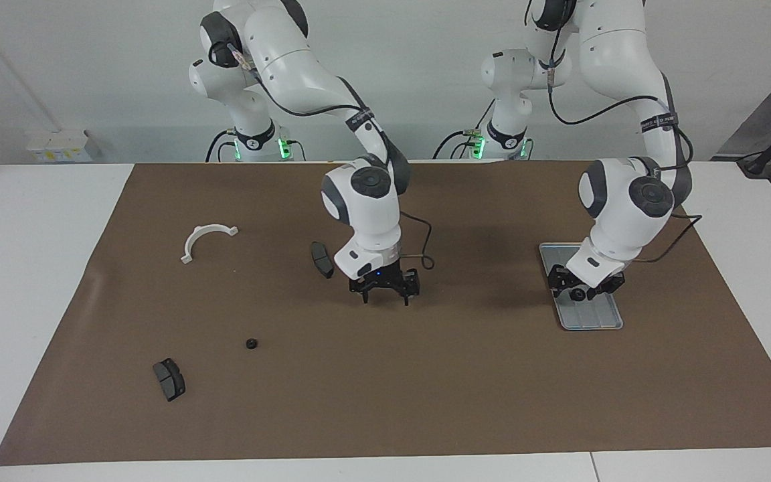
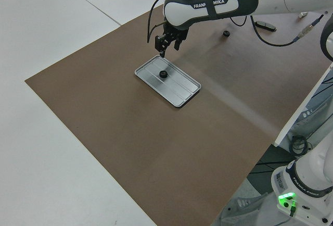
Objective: Pick bearing gear from pile to tray
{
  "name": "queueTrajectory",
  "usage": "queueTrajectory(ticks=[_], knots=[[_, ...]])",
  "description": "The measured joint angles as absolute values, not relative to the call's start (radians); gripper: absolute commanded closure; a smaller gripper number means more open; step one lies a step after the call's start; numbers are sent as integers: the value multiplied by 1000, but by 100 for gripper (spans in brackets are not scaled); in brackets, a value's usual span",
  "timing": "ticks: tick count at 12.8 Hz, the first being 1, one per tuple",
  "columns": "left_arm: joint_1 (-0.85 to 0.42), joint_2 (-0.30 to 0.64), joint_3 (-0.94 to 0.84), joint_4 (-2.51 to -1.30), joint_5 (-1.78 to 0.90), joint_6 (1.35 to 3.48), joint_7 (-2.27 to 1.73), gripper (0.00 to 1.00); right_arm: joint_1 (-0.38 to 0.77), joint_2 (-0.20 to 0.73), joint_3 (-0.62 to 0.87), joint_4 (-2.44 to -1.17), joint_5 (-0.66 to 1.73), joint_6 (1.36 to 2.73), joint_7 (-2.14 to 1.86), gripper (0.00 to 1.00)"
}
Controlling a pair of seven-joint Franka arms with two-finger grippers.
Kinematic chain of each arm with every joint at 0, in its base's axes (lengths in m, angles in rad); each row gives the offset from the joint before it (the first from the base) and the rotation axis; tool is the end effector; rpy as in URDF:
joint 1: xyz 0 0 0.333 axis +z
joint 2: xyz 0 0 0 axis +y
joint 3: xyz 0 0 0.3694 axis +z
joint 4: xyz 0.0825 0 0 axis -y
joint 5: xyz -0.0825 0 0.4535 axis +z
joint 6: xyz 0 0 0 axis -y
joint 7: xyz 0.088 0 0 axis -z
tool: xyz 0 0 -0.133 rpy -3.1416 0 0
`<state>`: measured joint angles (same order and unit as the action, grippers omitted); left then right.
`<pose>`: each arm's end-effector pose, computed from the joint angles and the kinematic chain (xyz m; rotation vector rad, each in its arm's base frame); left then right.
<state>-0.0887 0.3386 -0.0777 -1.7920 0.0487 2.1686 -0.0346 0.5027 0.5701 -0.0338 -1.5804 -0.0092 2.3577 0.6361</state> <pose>0.7127 -0.1130 0.3542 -3.1207 0.2400 -0.0635 0.7182 0.3678 0.3082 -3.0312 0.2340 -0.2893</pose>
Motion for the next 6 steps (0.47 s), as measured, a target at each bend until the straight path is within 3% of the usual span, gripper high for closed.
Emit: queueTrajectory(ticks=[6], knots=[[-362, 340, -82, -1744, 48, 2169, -419, 30, 310, 567, -32, -1586, -6, 2357, 360, 0]])
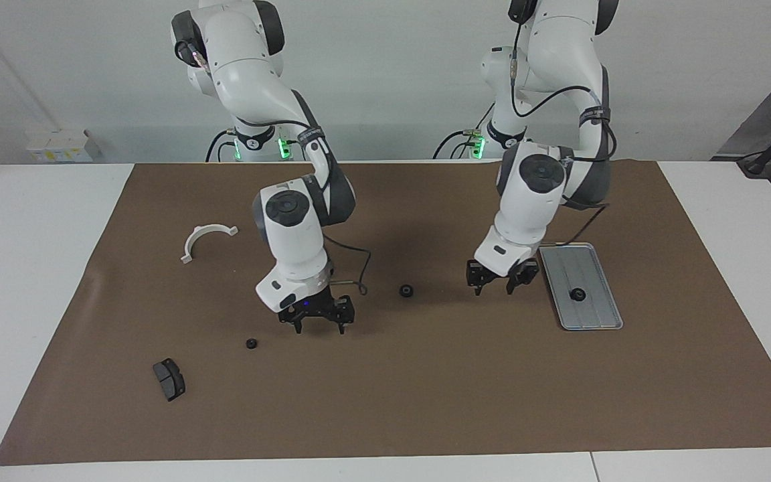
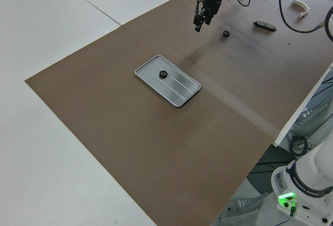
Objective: Pick bearing gear from pile to tray
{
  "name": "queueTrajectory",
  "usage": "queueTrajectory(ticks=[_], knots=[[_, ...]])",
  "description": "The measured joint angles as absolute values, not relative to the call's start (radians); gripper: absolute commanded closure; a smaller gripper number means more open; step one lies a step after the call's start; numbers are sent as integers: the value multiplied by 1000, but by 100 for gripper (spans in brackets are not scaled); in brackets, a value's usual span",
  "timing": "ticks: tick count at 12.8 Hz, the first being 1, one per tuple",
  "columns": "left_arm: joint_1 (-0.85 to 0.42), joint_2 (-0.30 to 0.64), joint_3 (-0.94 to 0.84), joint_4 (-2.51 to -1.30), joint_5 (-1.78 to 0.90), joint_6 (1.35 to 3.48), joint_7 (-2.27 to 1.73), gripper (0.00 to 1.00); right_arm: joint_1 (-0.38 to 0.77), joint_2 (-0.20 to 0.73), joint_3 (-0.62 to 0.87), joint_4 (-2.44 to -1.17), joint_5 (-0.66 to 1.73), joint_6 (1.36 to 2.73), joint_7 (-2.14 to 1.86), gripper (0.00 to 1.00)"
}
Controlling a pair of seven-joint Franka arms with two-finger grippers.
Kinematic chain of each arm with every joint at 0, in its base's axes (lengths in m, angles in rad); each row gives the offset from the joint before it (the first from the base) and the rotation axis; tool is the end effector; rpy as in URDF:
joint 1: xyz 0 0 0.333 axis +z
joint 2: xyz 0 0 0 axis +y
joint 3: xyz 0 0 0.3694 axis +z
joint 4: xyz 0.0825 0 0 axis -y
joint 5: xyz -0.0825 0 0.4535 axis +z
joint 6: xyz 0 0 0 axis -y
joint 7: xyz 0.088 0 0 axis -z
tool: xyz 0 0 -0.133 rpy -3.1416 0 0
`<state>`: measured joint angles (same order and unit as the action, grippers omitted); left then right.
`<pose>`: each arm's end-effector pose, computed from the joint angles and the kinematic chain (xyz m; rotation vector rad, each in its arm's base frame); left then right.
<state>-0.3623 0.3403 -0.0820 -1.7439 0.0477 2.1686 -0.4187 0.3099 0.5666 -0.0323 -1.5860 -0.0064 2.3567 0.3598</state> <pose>0.6673 -0.3093 0.3784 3.1144 -0.0699 0.1301 0.7735 0.2240 0.3079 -3.0807 0.1099 -0.3107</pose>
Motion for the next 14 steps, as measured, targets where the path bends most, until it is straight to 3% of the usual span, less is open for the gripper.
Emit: queueTrajectory(ticks=[5, 10, 11, 14], knots=[[-499, 404, -81, -1667, 47, 2171, -551, 30, 186, 571, -29, -1611, -6, 2346, 192, 0], [-548, 474, -80, -1656, 45, 2256, -564, 30, 154, 574, -27, -1627, -6, 2325, 186, 1], [-557, 492, -80, -1656, 45, 2267, -569, 31, 153, 575, -27, -1629, -6, 2325, 186, 4], [-562, 515, -79, -1660, 45, 2273, -571, 33, 153, 578, -27, -1636, -6, 2325, 186, 36]])
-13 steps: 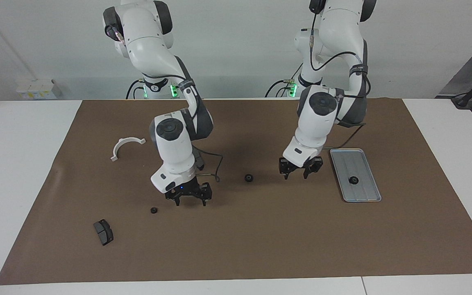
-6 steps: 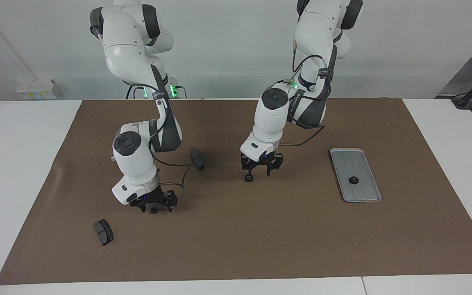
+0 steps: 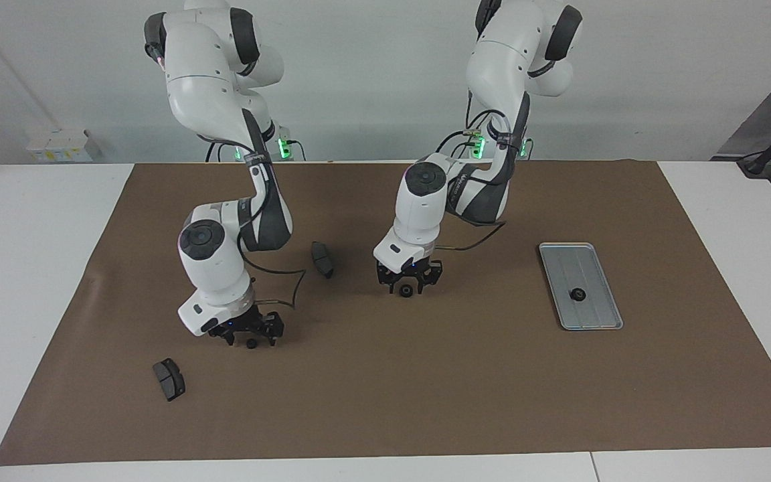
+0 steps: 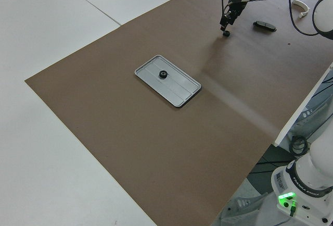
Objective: Pick bearing gear from pile to tray
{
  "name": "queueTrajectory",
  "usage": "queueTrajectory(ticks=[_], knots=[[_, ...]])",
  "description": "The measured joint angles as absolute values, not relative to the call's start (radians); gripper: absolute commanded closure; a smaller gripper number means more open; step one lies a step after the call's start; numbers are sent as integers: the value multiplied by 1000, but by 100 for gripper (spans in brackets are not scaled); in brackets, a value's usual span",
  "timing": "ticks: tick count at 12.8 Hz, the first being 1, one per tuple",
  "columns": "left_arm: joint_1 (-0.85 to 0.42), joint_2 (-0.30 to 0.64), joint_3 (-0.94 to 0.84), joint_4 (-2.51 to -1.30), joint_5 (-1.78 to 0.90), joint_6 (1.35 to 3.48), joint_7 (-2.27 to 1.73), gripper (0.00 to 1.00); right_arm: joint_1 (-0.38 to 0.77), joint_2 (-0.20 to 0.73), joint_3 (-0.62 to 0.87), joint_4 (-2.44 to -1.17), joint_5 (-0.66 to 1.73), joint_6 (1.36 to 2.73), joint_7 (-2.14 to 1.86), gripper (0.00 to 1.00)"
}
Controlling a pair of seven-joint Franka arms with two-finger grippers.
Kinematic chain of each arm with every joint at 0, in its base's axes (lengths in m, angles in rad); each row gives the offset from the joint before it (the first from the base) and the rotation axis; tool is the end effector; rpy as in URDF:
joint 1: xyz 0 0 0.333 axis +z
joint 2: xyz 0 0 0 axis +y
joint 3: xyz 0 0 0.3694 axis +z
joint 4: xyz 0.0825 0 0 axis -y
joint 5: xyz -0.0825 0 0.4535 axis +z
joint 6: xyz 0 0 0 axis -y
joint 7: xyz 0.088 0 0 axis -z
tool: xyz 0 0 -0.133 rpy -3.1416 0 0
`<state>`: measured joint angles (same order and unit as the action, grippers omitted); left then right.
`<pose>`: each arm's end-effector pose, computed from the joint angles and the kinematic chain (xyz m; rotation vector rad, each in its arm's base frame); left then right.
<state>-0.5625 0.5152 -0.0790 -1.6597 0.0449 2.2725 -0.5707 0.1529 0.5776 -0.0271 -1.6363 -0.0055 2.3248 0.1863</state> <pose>0.6257 -0.4565 0.3013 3.0774 -0.1323 0.1236 0.7789 0.1008 0.2692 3.1343 -0.0811 0.1768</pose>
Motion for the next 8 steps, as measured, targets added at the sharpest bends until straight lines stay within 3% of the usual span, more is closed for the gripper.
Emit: queueTrajectory(ticks=[2, 6, 7, 8], knots=[[-562, 516, -78, -1669, 45, 2273, -571, 35, 153, 578, -27, -1639, -5, 2325, 186, 38], [-569, 517, -78, -1692, 45, 2276, -571, 38, 152, 578, -27, -1640, -5, 2325, 186, 90], [-573, 517, -79, -1697, 45, 2282, -572, 40, 150, 577, -28, -1639, -5, 2325, 186, 99], [-574, 517, -79, -1701, 45, 2286, -572, 41, 150, 577, -28, -1639, -5, 2325, 186, 100]])
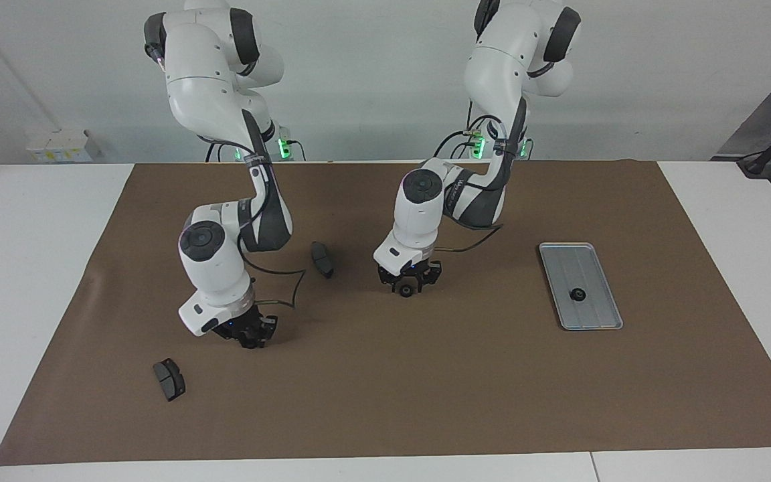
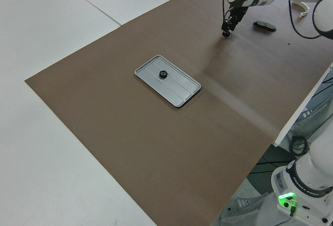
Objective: Pick bearing gear from pile to tray
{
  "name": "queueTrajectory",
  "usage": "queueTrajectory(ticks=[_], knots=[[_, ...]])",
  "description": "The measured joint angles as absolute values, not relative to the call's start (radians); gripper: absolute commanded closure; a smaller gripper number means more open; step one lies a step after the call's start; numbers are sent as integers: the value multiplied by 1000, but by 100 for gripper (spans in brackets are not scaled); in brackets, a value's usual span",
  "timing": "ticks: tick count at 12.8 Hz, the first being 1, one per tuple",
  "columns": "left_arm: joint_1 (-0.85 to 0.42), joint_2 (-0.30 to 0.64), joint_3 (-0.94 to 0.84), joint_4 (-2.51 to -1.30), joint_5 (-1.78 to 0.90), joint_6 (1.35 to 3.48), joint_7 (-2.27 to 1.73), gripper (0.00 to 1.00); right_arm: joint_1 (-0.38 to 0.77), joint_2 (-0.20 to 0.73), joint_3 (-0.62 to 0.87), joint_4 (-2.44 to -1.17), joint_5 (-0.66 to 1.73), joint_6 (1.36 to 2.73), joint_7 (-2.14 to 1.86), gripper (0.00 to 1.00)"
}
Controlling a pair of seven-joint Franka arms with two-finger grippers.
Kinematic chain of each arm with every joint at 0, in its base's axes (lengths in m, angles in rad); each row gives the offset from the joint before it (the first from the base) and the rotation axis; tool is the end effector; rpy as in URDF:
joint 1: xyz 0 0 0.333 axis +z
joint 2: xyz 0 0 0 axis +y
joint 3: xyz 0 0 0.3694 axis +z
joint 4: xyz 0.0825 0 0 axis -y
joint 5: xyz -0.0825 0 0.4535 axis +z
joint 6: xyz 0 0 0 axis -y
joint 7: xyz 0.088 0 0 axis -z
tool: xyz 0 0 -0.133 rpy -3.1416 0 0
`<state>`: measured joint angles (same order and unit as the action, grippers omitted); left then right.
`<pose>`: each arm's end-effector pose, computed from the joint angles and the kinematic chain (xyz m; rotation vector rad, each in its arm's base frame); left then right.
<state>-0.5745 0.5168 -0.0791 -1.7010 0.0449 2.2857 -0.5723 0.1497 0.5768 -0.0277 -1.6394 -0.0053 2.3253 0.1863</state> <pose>0.6102 -0.4576 0.2802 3.0935 -0.1516 0.0851 0.7784 0.0978 0.2683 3.1337 -0.0871 0.1740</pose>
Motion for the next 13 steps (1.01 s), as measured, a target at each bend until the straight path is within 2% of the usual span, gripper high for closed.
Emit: queueTrajectory(ticks=[4, 9, 13], knots=[[-575, 517, -78, -1708, 45, 2291, -573, 51, 150, 575, -25, -1637, -5, 2331, 186, 100], [-575, 517, -78, -1708, 45, 2292, -573, 87, 160, 510, -12, -1632, -5, 2314, 189, 100], [-573, 516, -73, -1706, 45, 2292, -573, 97, 224, 484, -7, -1632, -3, 2310, 246, 100]])
